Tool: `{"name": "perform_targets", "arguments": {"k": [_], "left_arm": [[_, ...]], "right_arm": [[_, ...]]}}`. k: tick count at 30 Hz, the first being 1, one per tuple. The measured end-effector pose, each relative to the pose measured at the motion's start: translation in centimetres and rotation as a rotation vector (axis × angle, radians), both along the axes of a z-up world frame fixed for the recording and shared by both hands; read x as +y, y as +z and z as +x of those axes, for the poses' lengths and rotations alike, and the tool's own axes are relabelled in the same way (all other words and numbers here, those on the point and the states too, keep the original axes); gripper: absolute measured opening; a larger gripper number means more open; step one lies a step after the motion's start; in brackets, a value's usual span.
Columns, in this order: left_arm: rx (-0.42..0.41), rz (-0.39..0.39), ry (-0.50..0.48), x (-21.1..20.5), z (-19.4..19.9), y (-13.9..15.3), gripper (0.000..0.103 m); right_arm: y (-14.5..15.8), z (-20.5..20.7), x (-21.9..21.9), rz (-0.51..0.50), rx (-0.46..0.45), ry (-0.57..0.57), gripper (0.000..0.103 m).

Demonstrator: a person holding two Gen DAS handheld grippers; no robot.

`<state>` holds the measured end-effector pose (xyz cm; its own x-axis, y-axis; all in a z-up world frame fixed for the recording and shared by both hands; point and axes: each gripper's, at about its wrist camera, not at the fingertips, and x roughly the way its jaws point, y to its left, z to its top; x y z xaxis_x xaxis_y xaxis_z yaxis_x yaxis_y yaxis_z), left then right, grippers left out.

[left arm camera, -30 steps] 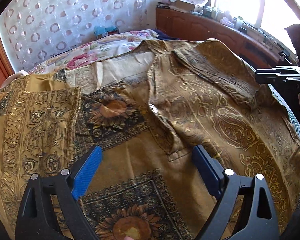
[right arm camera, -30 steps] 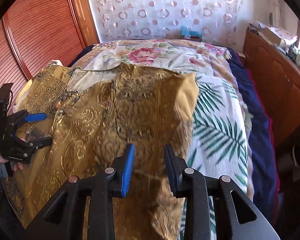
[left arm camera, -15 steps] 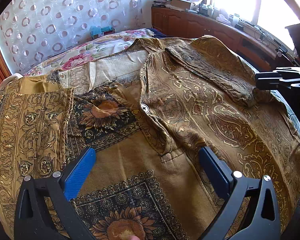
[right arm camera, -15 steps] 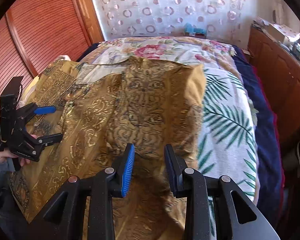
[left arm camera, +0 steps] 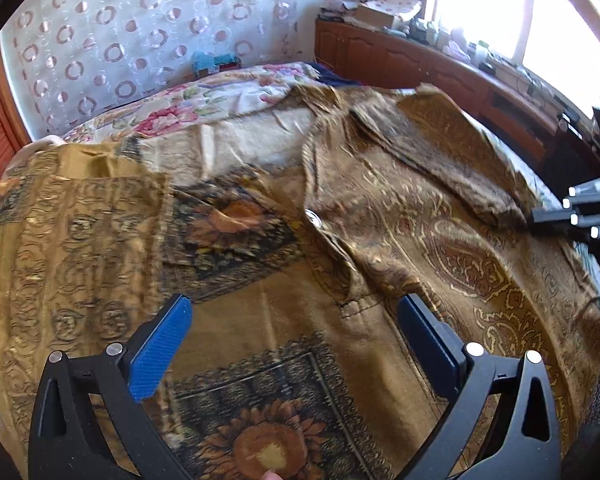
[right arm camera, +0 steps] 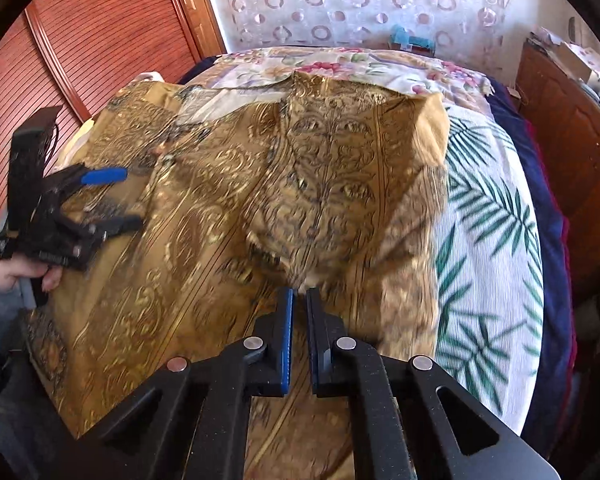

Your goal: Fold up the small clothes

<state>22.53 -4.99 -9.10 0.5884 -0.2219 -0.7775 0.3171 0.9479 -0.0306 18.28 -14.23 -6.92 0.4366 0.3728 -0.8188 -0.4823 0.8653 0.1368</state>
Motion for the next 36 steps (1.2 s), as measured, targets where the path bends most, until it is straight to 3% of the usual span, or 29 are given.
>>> {"name": "perform_targets", "arguments": {"k": [5,8,11,13,15,22,26,28,30,33,36], "left_arm": [[-0.044,-0.031,0.031,2.4,-0.6,2.3,0.103],[-0.063,-0.032,0.065,4.6,-0.6,3.5,0.103],[-0.089,-0.022,0.103,7.3,-0.6,4.5,0.103],[-0.104,-0.005,0.138,9.2,-0.3,5.2,0.103],[-0.111,0.002,0.174,11.4,0.1,5.7,0.103],[-0.097,0.020,0.275,17.5,3.3,6.0,0.101],[-0.073,-0.014,0.303,19.8,5.0,5.4,0.091],[-0.051,-0.033,0.312,20.6,6.0,4.9,0.080],[-0.032,-0.044,0.320,21.2,6.7,4.3,0.063],[0.002,-0.062,0.339,21.8,7.7,3.4,0.050],[0.016,-0.063,0.350,22.1,8.2,2.8,0.050]], "right_arm": [[0.3,-0.6,0.0,-0.021,-0.014,-0.005,0.007],[1.2,-0.1,-0.2,-0.020,-0.052,-0.038,0.012],[2.2,0.7,-0.1,-0.006,-0.097,-0.060,0.028],[2.7,1.4,0.0,-0.006,-0.123,-0.077,0.051],[3.1,2.5,-0.1,0.004,-0.146,-0.097,0.056],[2.2,7.1,-0.2,-0.051,-0.183,-0.173,0.057],[1.2,9.7,-0.2,-0.067,-0.166,-0.195,0.057],[0.7,10.9,0.0,-0.073,-0.155,-0.198,0.057],[0.1,11.8,0.3,-0.075,-0.143,-0.199,0.057],[-0.6,12.7,0.6,-0.074,-0.124,-0.199,0.057],[-1.0,13.6,0.7,-0.072,-0.125,-0.191,0.059]]}}
